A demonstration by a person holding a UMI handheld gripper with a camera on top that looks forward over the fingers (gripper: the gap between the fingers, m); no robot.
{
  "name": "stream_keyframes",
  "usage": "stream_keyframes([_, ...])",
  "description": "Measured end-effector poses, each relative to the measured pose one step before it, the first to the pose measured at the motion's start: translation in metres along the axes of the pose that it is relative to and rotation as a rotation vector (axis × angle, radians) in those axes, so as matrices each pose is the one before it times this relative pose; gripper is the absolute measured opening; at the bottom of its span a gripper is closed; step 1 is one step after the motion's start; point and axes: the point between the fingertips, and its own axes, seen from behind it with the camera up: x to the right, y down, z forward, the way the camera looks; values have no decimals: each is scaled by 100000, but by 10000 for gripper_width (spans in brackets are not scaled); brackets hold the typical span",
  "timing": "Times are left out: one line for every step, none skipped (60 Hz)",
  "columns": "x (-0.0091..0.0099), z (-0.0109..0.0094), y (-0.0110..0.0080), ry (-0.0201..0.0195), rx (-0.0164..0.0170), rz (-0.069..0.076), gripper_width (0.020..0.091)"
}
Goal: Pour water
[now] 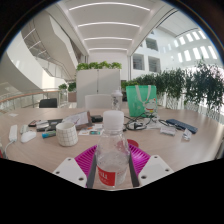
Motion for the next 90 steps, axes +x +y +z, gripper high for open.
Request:
stream_keyframes([-63,11,-45,-212,360,-122,516])
stream_keyframes([6,18,-33,-33,314,79,502])
stream_keyframes([15,-30,18,189,181,469,499])
stream_keyframes([105,-186,-50,459,108,1086,480])
stream_keyframes([198,276,107,654,-2,763,468])
stream_keyframes([45,24,42,618,-69,594,458])
stream_keyframes([22,117,35,350,-318,127,445])
stream_keyframes([-7,88,81,272,-752,-362,433])
stream_keyframes([-63,79,74,8,-969,-734,416])
stream_keyframes([-66,33,88,54,-1061,-370,398])
stream_keyframes([-11,66,1,-137,-1166,138,394])
stream_keyframes([-76,304,115,-129,-599,833,360])
stream_keyframes([88,45,20,-31,-1362,1266,361])
stream_keyframes([125,79,-48,98,-1119,1641,362])
stream_keyframes([68,84,31,-273,-1589,1698,361])
stream_keyframes([-1,79,25,-638,-1846,1466,360])
stream_keyframes([-16,34,-84,-788,-2294,1139,339])
stream_keyframes([358,312,-350,-253,-1286,473,339])
stream_keyframes([100,-214,-356,931,-82,-195,339])
stream_keyframes([329,-130,-776,894,361,-809,338])
stream_keyframes([345,-1,-913,819,527,-1827,338])
stream_keyframes([310,76,-1017,827,669,-2674,338])
stream_keyframes([307,168,-1070,922,717,-3214,337])
stream_keyframes([496,439,-1255,337,606,-3150,336])
stream_keyframes([461,318,-1335,461,527,-3397,336])
stream_keyframes([-253,632,-627,1586,1245,-4451,335])
stream_keyframes([99,451,-1091,596,370,-4414,336])
stream_keyframes([52,529,-1038,585,116,-4793,337])
stream_keyframes([439,423,-1239,-123,-423,-5006,335])
stream_keyframes([6,585,-916,555,-110,-5421,335])
stream_keyframes([-65,608,-948,468,217,-5639,336])
stream_keyframes([407,364,-1180,-173,495,-5723,336])
stream_keyframes([-502,557,-854,462,586,-6825,335])
stream_keyframes([-705,909,-661,292,774,-6927,335])
stream_keyframes([-392,630,-813,-49,483,-7547,335])
stream_keyframes([-116,232,-1076,-650,299,-8147,335])
stream_keyframes([-402,636,-820,-100,602,-8578,336])
stream_keyframes([-322,576,-852,235,706,-9118,336])
stream_keyframes([-203,477,-913,526,1029,-9134,335])
stream_keyframes([378,-102,-835,-596,1042,-8509,335])
stream_keyframes([-512,1454,-43,728,1588,-7756,336])
stream_keyframes([-308,495,-717,468,566,-9404,336])
stream_keyframes([-224,448,-747,418,454,-9050,335])
stream_keyframes([-203,305,-670,272,286,-8224,336])
stream_keyframes([-259,277,-651,-68,240,-7872,335])
stream_keyframes([-310,262,-673,-282,564,-7342,335])
stream_keyframes([-227,248,-691,-267,970,-6817,334])
stream_keyframes([500,-78,-720,-821,401,-8732,334])
stream_keyframes([-323,875,-180,-25,1004,-4696,334])
stream_keyframes([-53,240,-285,594,-389,-6720,335])
stream_keyframes([-11,229,-201,614,-663,-6938,334])
stream_keyframes([51,181,-176,708,-563,-6839,336])
stream_keyframes([52,164,-198,618,-411,-6721,337])
stream_keyframes([142,96,-156,260,25,-6484,336])
stream_keyframes([-47,230,-388,937,-107,-5627,337])
stream_keyframes([104,413,-198,-793,777,-5418,338])
stream_keyframes([-74,117,-440,290,877,-4684,336])
stream_keyframes([-52,116,-332,198,619,-4258,337])
stream_keyframes([-20,62,-337,234,469,-3693,336])
stream_keyframes([-9,50,-292,168,388,-3142,335])
stream_keyframes([-13,51,-174,256,110,-2509,334])
stream_keyframes([282,-338,-16,-561,93,-2689,335])
stream_keyframes([-18,532,-58,-565,-94,-1561,335])
stream_keyframes([38,-9,24,96,-627,-1081,335])
stream_keyframes([59,-5,-57,186,-504,-750,334])
stream_keyframes([8,7,-177,-24,42,-585,337])
stream_keyframes([1,-31,-268,-124,504,-469,336])
stream_keyframes([55,-156,-228,-181,773,-642,336])
stream_keyframes([-31,68,-269,-125,663,-292,336])
stream_keyframes([2,156,-95,-533,660,-543,335])
stream_keyframes([32,4,-78,107,150,-350,334])
stream_keyframes([79,14,-56,299,-50,-326,336])
stream_keyframes([57,17,-49,256,-45,-253,337])
stream_keyframes([38,40,-63,135,53,-33,336])
stream_keyframes([72,-75,-74,107,147,215,336])
stream_keyframes([58,108,3,88,78,634,335])
stream_keyframes([74,88,42,6,30,976,336])
stream_keyframes([84,77,30,-46,126,1506,336])
stream_keyframes([193,47,-1,-254,721,1980,318])
stream_keyframes([254,56,82,195,257,3247,336])
stream_keyframes([353,52,184,321,137,4211,336])
stream_keyframes([333,97,330,310,-308,5331,335])
stream_keyframes([428,92,482,484,-653,6179,335])
stream_keyframes([507,-554,474,2840,-1429,6619,335])
stream_keyframes([746,565,417,-1176,604,6435,335])
stream_keyframes([715,17,545,900,-748,8703,336])
stream_keyframes([838,-23,527,1135,-486,9334,338])
stream_keyframes([864,-98,529,1214,-270,9973,337])
stream_keyframes([865,-14,616,1265,-223,10235,336])
stream_keyframes([914,-1018,958,5190,-1267,11827,337])
